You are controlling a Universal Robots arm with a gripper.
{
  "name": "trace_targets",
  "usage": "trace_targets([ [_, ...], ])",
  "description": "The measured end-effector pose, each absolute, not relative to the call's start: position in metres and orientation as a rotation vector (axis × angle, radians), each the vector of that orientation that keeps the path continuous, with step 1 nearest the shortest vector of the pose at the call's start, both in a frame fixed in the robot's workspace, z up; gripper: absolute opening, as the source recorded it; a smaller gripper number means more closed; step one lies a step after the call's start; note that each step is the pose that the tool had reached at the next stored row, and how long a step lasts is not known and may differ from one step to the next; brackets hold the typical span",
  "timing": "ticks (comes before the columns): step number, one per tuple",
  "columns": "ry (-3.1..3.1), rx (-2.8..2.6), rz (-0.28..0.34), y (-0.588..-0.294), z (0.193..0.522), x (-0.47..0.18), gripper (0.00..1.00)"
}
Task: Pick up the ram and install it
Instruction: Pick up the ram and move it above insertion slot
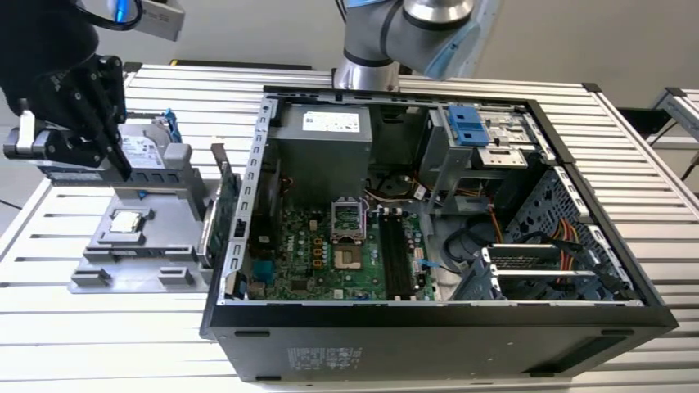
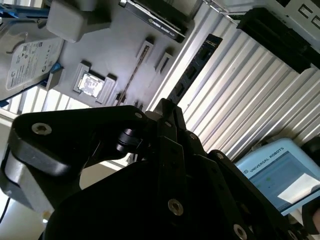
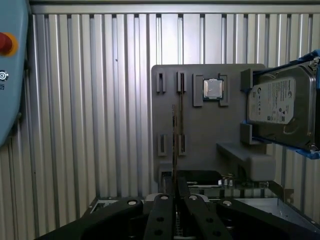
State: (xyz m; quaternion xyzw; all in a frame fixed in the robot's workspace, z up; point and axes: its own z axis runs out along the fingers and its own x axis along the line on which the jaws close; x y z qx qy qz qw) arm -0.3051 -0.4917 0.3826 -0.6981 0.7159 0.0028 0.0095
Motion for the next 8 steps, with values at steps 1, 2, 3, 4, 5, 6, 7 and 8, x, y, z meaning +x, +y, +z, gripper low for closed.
trace_targets([
  [1,2.236,-2.180,0.009,-0.492,0.383,-0.303,0.00],
  [2,2.236,-2.180,0.009,-0.492,0.383,-0.301,0.00],
  [3,2.236,-2.180,0.009,-0.492,0.383,-0.299,0.00],
  [4,2.236,-2.180,0.009,-0.492,0.383,-0.297,0.00],
  [5,2.236,-2.180,0.009,-0.492,0.383,-0.295,0.00],
  [6,2.236,-2.180,0.009,-0.492,0.383,-0.293,0.00],
  [7,2.236,-2.180,0.009,-0.492,0.383,-0.292,0.00],
  [8,2.236,-2.180,0.009,-0.492,0.383,-0.290,0.00],
])
